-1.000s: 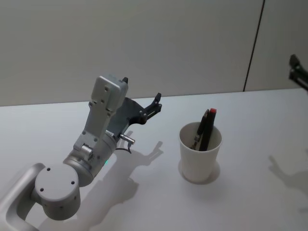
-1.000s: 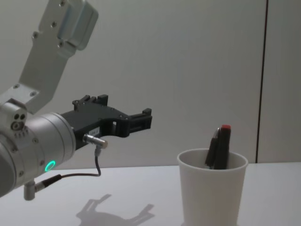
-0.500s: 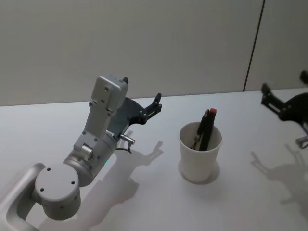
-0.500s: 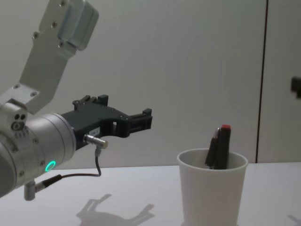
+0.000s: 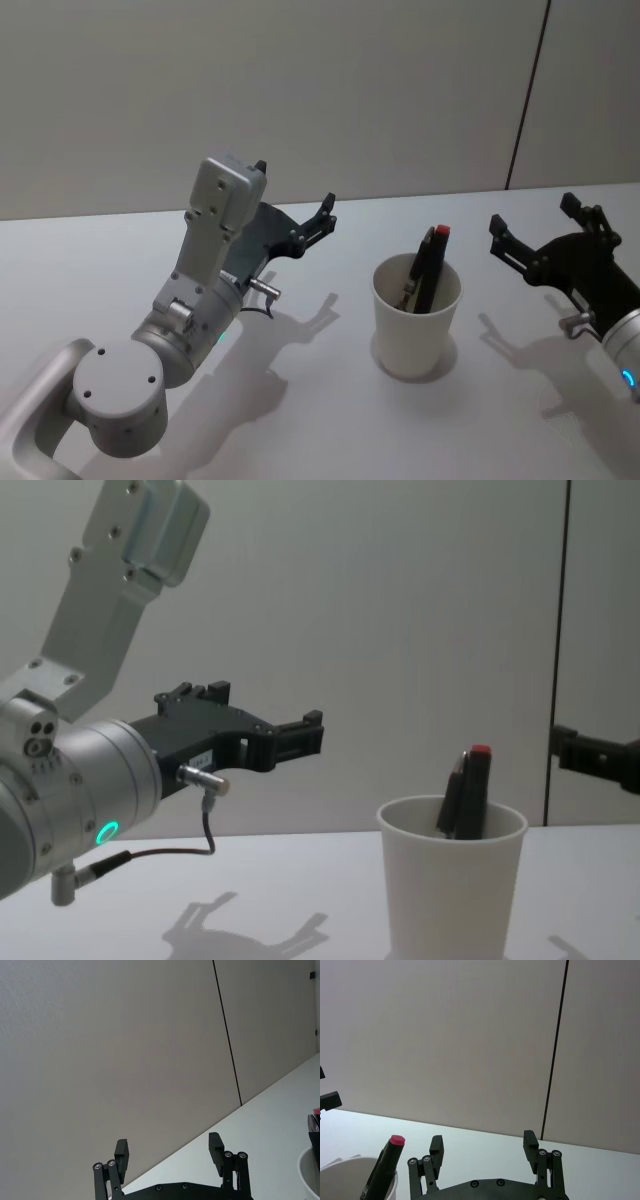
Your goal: Place the pen into the pen holder.
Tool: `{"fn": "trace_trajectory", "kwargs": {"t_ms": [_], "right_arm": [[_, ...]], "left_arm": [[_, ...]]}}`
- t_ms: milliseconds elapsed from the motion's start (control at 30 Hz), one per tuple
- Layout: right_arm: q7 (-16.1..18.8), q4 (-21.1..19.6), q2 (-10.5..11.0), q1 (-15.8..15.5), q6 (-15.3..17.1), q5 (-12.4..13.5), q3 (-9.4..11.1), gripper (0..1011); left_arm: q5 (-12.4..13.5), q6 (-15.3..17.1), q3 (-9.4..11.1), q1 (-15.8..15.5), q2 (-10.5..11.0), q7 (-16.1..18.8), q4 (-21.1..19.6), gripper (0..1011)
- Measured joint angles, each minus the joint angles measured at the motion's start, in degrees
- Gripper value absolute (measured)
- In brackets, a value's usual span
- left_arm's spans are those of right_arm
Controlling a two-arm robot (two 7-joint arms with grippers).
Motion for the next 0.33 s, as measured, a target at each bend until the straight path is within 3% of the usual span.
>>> {"fn": "trace_trajectory", "kwargs": {"t_ms": [333], "right_arm": [[0.26,0.38,-0.32,0.08,-0.11,0.01,-0.12,1002]], "left_arm": [[0.0,0.0,0.0,0.0,0.0,0.0,0.0,1001]]}}
